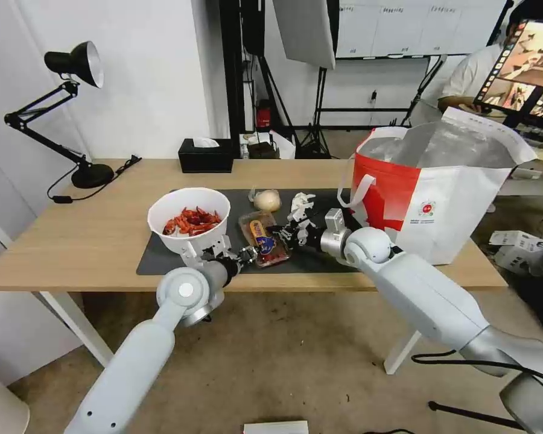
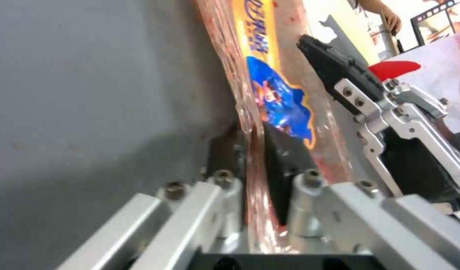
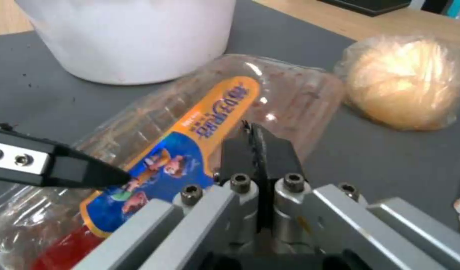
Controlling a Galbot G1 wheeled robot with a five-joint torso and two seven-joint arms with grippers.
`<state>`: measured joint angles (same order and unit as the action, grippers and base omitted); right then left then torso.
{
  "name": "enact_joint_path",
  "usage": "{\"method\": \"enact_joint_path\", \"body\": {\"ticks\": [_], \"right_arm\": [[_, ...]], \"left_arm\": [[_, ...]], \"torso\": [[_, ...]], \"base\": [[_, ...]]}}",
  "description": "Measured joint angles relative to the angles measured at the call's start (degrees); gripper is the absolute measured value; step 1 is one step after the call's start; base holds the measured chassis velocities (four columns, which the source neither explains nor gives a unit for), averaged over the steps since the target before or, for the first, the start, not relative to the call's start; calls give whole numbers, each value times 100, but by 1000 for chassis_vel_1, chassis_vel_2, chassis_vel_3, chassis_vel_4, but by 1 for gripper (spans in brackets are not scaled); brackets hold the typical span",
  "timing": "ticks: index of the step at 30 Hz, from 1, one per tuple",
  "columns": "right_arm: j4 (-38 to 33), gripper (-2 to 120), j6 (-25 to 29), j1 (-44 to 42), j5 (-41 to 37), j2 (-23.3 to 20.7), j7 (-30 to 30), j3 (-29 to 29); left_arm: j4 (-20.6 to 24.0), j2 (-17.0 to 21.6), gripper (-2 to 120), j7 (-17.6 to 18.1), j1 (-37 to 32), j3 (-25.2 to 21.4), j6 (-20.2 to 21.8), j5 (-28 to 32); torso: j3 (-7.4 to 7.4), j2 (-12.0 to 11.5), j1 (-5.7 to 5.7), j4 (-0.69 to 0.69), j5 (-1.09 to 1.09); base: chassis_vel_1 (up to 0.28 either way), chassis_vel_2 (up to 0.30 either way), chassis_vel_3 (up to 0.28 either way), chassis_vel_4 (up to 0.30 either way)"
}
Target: Pick up the trash from the table and place it into the takeout bag.
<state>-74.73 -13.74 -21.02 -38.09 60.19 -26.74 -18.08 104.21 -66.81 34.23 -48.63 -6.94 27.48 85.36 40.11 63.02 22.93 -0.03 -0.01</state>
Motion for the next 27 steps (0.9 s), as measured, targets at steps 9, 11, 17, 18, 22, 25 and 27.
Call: {"method": "enact_joint_path", "body": {"ticks": [9,11,17,18,22,25,27], "right_arm": [[-357,0,194,-215,-561,-32,476,253],[-782,0,458,-436,-1113,-18,1252,497],[-1687,11,931,-1066,-1496,-25,2690,1003],[-1898,16,965,-1281,-1432,-95,2849,1138],[-2636,32,1007,-2050,-1337,-478,3029,1607],[-3067,40,1084,-2645,-1217,-753,3033,1944],[-3295,45,1150,-2965,-1110,-896,3034,2171]], "left_arm": [[177,90,0,1,-11,-79,-88,111],[292,121,0,-87,-33,-137,-129,143],[578,225,0,-252,-129,-239,-214,161],[638,250,0,-279,-155,-262,-242,160],[774,321,0,-352,-193,-339,-350,140],[854,382,0,-428,-163,-397,-414,135],[883,419,0,-485,-112,-419,-454,130]], "torso": [[1,0,0,3,1],[0,0,0,3,1],[-1,0,0,4,0],[0,0,0,4,2],[-1,1,0,3,0],[0,0,0,2,5],[-2,1,-1,2,0]], "base": [[0,0,0,0],[0,0,0,0],[0,0,0,0],[0,0,0,0],[0,0,0,0],[0,0,0,0],[0,0,0,0]]}}
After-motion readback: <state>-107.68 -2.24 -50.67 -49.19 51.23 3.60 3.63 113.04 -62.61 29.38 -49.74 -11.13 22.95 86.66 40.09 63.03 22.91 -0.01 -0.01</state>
